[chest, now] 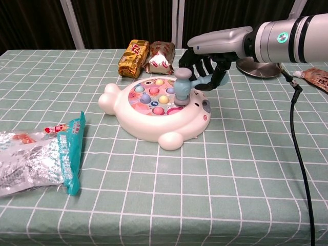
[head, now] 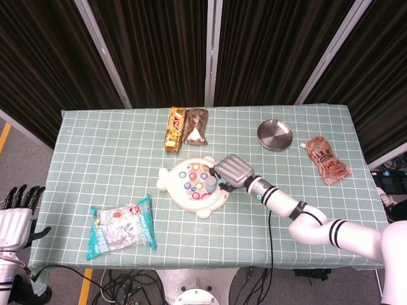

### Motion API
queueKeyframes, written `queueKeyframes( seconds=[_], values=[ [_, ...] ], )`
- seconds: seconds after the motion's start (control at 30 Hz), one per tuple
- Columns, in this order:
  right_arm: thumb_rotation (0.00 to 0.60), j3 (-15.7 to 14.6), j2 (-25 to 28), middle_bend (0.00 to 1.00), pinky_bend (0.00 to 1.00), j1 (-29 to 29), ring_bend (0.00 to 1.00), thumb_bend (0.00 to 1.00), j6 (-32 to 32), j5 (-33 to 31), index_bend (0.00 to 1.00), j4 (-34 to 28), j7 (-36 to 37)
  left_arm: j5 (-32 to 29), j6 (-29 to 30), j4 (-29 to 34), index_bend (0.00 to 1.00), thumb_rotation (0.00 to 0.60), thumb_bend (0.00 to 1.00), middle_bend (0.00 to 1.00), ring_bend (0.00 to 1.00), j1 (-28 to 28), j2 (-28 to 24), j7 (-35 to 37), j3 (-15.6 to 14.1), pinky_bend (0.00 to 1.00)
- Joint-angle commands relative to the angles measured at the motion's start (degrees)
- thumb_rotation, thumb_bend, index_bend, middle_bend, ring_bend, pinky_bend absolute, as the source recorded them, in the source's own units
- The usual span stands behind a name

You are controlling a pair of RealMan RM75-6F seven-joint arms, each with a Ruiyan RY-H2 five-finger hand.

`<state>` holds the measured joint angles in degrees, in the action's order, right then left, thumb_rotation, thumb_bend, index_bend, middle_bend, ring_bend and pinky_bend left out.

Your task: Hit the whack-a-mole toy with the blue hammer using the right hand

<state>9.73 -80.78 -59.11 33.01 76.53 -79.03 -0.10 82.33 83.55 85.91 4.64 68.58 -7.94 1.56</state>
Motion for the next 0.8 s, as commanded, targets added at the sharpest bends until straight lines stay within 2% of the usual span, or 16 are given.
queueKeyframes(
  seconds=[0.03,0.2,0.57,0.8],
  values=[
    [0.600,1.1,1.1,0.63,0.65,0.6,0.49,0.65,2.5,-0.8,0.61,-2.2,-0.3,0.0,0.2,-0.2,0.12,0.600,0.04,0.13,0.00,-0.2,0.0,0.4,0.0,0.04],
    [0.600,2.0,1.7,0.63,0.65,-0.4,0.49,0.65,2.6,-2.1,0.61,-3.3,-1.7,0.3,0.7,-0.4,0.12,0.600,0.04,0.13,0.00,-0.4,0.1,0.6,0.1,0.04],
    [0.600,0.5,-4.4,0.63,0.65,-5.3,0.49,0.65,-2.2,-6.4,0.61,2.7,-8.4,0.2,0.5,-1.2,0.12,0.600,0.04,0.13,0.00,-0.7,0.4,1.2,-0.1,0.04],
    [0.600,2.1,-2.6,0.63,0.65,-4.5,0.49,0.65,1.6,-7.2,0.61,-0.7,-8.0,0.3,0.9,-1.7,0.12,0.600,0.04,0.13,0.00,-1.1,0.7,1.6,-0.1,0.04]
  ],
)
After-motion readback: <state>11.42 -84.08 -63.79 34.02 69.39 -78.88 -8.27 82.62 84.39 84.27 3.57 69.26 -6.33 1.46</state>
